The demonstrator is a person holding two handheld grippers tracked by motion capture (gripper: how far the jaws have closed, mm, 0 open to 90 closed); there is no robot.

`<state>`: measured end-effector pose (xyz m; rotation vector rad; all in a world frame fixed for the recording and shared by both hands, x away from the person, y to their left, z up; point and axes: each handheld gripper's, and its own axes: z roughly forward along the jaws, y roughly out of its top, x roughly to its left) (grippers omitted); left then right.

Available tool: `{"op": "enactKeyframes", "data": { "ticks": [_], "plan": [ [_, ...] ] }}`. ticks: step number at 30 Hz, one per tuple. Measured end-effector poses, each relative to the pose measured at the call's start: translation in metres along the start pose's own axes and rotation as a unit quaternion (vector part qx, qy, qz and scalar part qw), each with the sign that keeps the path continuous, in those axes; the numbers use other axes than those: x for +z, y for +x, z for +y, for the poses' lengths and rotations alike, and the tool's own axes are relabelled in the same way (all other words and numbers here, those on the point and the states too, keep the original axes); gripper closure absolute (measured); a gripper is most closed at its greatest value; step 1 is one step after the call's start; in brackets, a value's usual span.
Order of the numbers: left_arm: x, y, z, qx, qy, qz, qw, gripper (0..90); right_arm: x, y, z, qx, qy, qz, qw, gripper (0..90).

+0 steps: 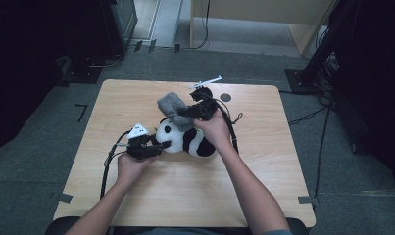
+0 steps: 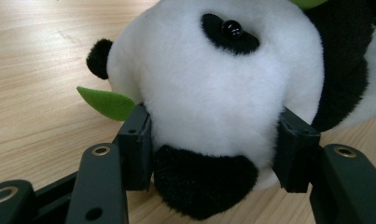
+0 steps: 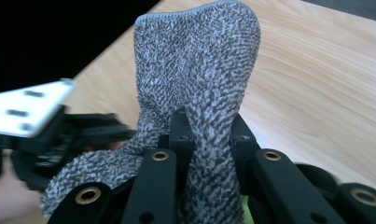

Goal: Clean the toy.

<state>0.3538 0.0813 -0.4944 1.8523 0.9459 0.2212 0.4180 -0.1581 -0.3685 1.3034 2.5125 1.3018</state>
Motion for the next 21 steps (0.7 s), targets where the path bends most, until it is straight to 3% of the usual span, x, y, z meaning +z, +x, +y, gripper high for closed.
{"op": "enactKeyframes", "data": {
  "ticks": [6, 9, 12, 15, 17, 21],
  "plan": [
    [-0.001, -0.001, 0.001, -0.003, 0.001, 0.001, 1.0, 41.6, 0.024, 0.023, -0.004, -0.011, 0.022, 0.025, 0.9994, 77.8],
    [-0.001, -0.001, 0.002, -0.004, 0.001, 0.003, 1.0, 41.7, 0.04, 0.027, -0.011, -0.013, 0.045, 0.028, 0.9985, 77.8],
    [0.0, -0.002, 0.001, 0.004, 0.008, 0.008, 0.9999, 41.6, 0.052, 0.03, -0.019, -0.023, 0.074, 0.015, 0.9969, 77.1],
    [0.0, -0.002, 0.001, 0.004, 0.006, 0.008, 0.9999, 42.3, 0.051, 0.033, -0.02, -0.069, 0.077, -0.017, 0.9945, 76.8],
    [0.0, -0.003, 0.001, 0.007, 0.007, 0.008, 0.9999, 43.2, 0.049, 0.03, -0.02, -0.075, 0.08, -0.019, 0.9938, 76.9],
    [0.0, -0.003, 0.002, 0.003, 0.008, 0.007, 0.9999, 44.4, 0.043, 0.02, -0.019, -0.06, 0.08, -0.019, 0.9948, 77.3]
  ]
}}
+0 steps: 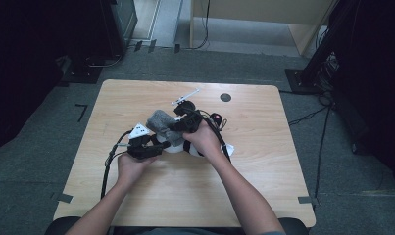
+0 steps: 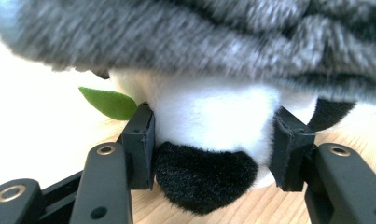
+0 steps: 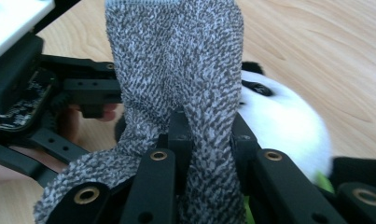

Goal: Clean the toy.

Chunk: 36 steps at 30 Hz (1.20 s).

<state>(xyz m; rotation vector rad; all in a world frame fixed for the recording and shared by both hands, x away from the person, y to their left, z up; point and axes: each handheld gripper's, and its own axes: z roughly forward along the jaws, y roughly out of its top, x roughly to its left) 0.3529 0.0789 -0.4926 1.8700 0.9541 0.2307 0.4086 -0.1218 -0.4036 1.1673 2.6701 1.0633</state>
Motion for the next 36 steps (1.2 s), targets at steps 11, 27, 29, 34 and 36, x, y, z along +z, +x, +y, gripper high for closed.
{"op": "enactKeyframes", "data": {
  "ticks": [11, 27, 29, 34, 36],
  "plan": [
    [0.0, 0.002, -0.001, -0.002, 0.001, -0.005, 1.0, 44.7, -0.024, -0.026, -0.005, 0.018, 0.002, -0.019, 0.9996, 77.7],
    [0.0, 0.002, -0.002, 0.011, 0.005, -0.005, 0.9999, 44.9, -0.065, -0.084, -0.04, 0.129, -0.065, 0.03, 0.989, 78.0],
    [0.0, 0.003, -0.003, 0.01, 0.006, -0.007, 0.9999, 44.9, -0.074, -0.084, -0.037, 0.127, -0.085, 0.016, 0.9882, 78.1],
    [0.0, 0.005, -0.003, 0.012, 0.005, -0.012, 0.9998, 44.7, -0.097, -0.09, -0.035, 0.122, -0.132, -0.015, 0.9837, 78.2],
    [0.0, 0.004, -0.003, 0.012, 0.006, -0.011, 0.9998, 44.7, -0.101, -0.093, -0.037, 0.121, -0.135, -0.027, 0.9831, 78.2]
  ]
}}
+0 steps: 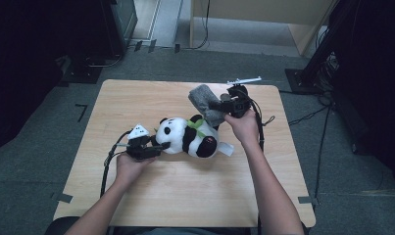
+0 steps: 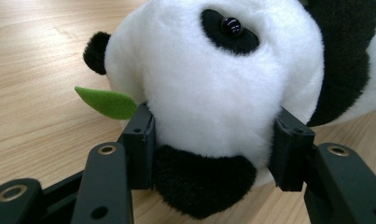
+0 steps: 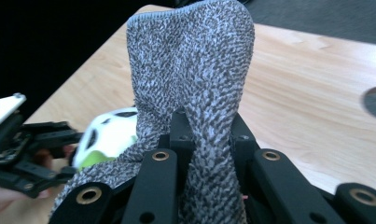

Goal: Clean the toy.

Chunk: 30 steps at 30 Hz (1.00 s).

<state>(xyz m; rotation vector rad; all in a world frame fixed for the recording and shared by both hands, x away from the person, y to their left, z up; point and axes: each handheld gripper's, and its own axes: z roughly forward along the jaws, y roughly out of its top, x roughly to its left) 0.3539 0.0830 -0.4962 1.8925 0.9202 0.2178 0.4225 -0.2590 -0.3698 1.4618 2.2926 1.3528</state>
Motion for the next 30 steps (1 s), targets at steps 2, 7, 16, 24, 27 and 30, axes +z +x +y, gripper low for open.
{"op": "enactKeyframes", "data": {
  "ticks": [2, 7, 16, 24, 27, 30],
  "plan": [
    [0.0, 0.0, 0.0, -0.002, 0.001, 0.0, 1.0, 44.7, -0.001, -0.004, -0.002, 0.001, 0.0, -0.013, 0.9999, 78.2],
    [0.0, 0.0, 0.0, -0.004, 0.002, -0.001, 1.0, 44.7, 0.008, -0.014, -0.014, 0.011, 0.022, -0.022, 0.9995, 78.2],
    [0.0, 0.0, 0.001, -0.01, 0.005, -0.003, 0.9999, 45.2, 0.01, -0.037, -0.04, 0.043, 0.014, -0.019, 0.9988, 78.0],
    [0.0, 0.0, 0.001, -0.013, 0.007, -0.006, 0.9999, 45.3, 0.001, -0.047, -0.059, 0.051, 0.0, -0.02, 0.9985, 78.0],
    [0.0, 0.0, 0.001, -0.012, 0.007, -0.006, 0.9999, 45.4, -0.001, -0.051, -0.063, 0.058, -0.003, -0.017, 0.9982, 78.0],
    [0.0, 0.0, 0.001, -0.012, 0.008, -0.006, 0.9999, 45.4, -0.002, -0.053, -0.067, 0.061, -0.01, -0.015, 0.998, 78.0]
  ]
}}
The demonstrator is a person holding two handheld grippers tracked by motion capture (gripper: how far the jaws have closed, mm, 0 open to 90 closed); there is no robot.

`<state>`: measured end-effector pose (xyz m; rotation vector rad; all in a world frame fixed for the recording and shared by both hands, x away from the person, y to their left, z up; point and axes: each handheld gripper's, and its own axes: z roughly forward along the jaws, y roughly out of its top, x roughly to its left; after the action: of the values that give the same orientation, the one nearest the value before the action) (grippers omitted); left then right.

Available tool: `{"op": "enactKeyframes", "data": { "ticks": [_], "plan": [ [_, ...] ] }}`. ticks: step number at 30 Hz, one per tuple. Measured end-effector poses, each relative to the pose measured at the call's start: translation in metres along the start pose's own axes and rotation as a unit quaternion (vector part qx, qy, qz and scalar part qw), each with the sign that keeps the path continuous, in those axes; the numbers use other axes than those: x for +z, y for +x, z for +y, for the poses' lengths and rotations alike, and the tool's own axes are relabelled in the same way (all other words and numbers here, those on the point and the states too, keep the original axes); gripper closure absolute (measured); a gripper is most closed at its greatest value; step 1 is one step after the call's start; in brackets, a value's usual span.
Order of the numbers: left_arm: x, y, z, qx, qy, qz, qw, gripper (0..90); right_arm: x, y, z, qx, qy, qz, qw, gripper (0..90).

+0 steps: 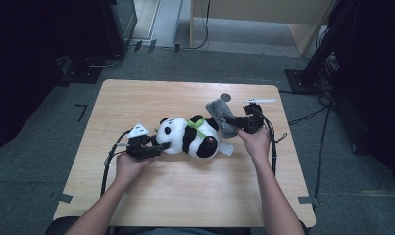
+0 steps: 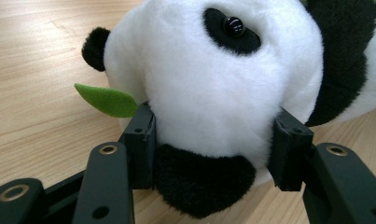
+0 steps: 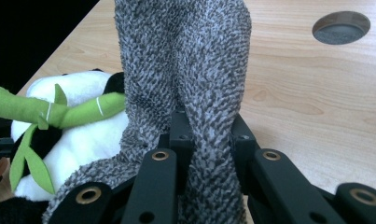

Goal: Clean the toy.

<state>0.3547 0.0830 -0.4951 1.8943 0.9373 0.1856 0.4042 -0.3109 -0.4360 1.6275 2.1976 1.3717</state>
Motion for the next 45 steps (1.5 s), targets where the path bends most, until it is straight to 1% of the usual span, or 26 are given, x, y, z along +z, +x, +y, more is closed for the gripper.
{"op": "enactKeyframes", "data": {
  "ticks": [2, 6, 11, 13, 14, 17, 19, 22, 24, 25, 26, 27, 29, 31, 33, 34, 35, 36, 37, 38, 40, 41, 42, 44, 45],
  "plan": [
    [0.0, 0.0, 0.0, 0.001, 0.0, 0.0, 1.0, 45.4, 0.0, -0.002, -0.004, 0.006, -0.006, 0.005, 1.0, 78.0],
    [0.0, 0.0, 0.0, 0.002, 0.0, -0.001, 1.0, 45.3, -0.001, -0.007, -0.009, 0.009, -0.009, 0.001, 0.9999, 78.0],
    [0.0, 0.001, 0.001, 0.001, -0.001, -0.002, 1.0, 45.3, -0.001, -0.017, -0.013, 0.017, 0.004, -0.016, 0.9997, 78.0],
    [0.0, 0.001, 0.0, 0.001, -0.001, -0.002, 1.0, 45.2, -0.003, -0.021, -0.012, 0.018, 0.008, -0.03, 0.9994, 78.1],
    [0.0, 0.001, 0.0, 0.004, 0.0, -0.002, 1.0, 45.3, -0.005, -0.023, -0.012, 0.021, 0.006, -0.033, 0.9992, 78.1],
    [0.0, 0.0, -0.001, 0.008, -0.002, 0.0, 1.0, 45.2, -0.018, -0.026, -0.009, 0.033, -0.02, -0.028, 0.9989, 78.1],
    [0.0, -0.001, -0.001, 0.011, -0.002, 0.003, 0.9999, 45.2, -0.028, -0.022, -0.004, 0.031, -0.039, -0.021, 0.9985, 78.0],
    [-0.001, -0.001, -0.002, 0.014, -0.003, 0.004, 0.9999, 45.0, -0.038, -0.011, 0.005, 0.018, -0.061, -0.009, 0.9979, 78.0],
    [-0.001, -0.002, -0.003, 0.015, -0.003, 0.004, 0.9999, 44.9, -0.039, 0.0, 0.011, 0.006, -0.072, 0.002, 0.9974, 78.0],
    [-0.001, -0.002, -0.003, 0.015, -0.003, 0.004, 0.9999, 44.9, -0.038, 0.005, 0.013, 0.0, -0.075, 0.012, 0.9971, 78.0],
    [-0.001, -0.002, -0.003, 0.016, -0.004, 0.004, 0.9999, 44.9, -0.038, 0.005, 0.013, 0.0, -0.075, 0.012, 0.9971, 78.0],
    [-0.001, -0.002, -0.003, 0.017, -0.004, 0.004, 0.9998, 44.8, -0.033, 0.016, 0.017, -0.009, -0.078, 0.03, 0.9964, 78.0],
    [-0.001, -0.002, -0.004, 0.018, -0.005, 0.005, 0.9998, 44.7, -0.025, 0.026, 0.02, -0.02, -0.074, 0.043, 0.9962, 77.9],
    [-0.001, -0.002, -0.005, 0.021, -0.003, 0.006, 0.9998, 44.6, -0.016, 0.033, 0.022, -0.03, -0.065, 0.049, 0.9963, 77.9],
    [-0.002, -0.002, -0.005, 0.022, -0.002, 0.007, 0.9997, 44.5, -0.006, 0.034, 0.02, -0.033, -0.05, 0.047, 0.9971, 77.8],
    [-0.002, -0.003, -0.005, 0.022, -0.003, 0.007, 0.9997, 44.5, -0.006, 0.034, 0.02, -0.033, -0.05, 0.047, 0.9971, 77.8],
    [-0.002, -0.003, -0.005, 0.022, -0.004, 0.007, 0.9997, 44.4, 0.005, 0.03, 0.016, -0.036, -0.027, 0.031, 0.9985, 77.5],
    [-0.002, -0.003, -0.005, 0.02, -0.003, 0.006, 0.9998, 44.3, 0.008, 0.026, 0.014, -0.032, -0.024, 0.031, 0.9987, 77.4],
    [-0.001, -0.002, -0.005, 0.017, -0.004, 0.005, 0.9998, 44.3, 0.01, 0.022, 0.011, -0.021, -0.026, 0.035, 0.9988, 77.4],
    [-0.001, -0.002, -0.005, 0.015, -0.004, 0.005, 0.9999, 44.3, 0.01, 0.017, 0.01, -0.014, -0.027, 0.034, 0.999, 77.4],
    [-0.001, -0.002, -0.005, 0.015, -0.003, 0.006, 0.9999, 44.4, 0.008, 0.011, 0.007, -0.01, -0.025, 0.026, 0.9993, 77.4],
    [-0.001, -0.002, -0.005, 0.015, -0.003, 0.006, 0.9999, 44.3, 0.008, 0.008, 0.006, -0.004, -0.023, 0.028, 0.9993, 77.4],
    [-0.001, -0.002, -0.004, 0.014, -0.004, 0.006, 0.9999, 44.3, 0.008, 0.008, 0.006, -0.004, -0.023, 0.028, 0.9993, 77.4],
    [-0.001, -0.001, -0.004, 0.009, -0.002, 0.003, 1.0, 44.3, 0.006, 0.003, 0.002, -0.006, -0.02, 0.015, 0.9997, 77.5],
    [-0.001, -0.001, -0.003, 0.008, -0.002, 0.003, 1.0, 44.3, 0.005, 0.0, 0.0, -0.003, -0.017, 0.011, 0.9998, 77.6]
  ]
}}
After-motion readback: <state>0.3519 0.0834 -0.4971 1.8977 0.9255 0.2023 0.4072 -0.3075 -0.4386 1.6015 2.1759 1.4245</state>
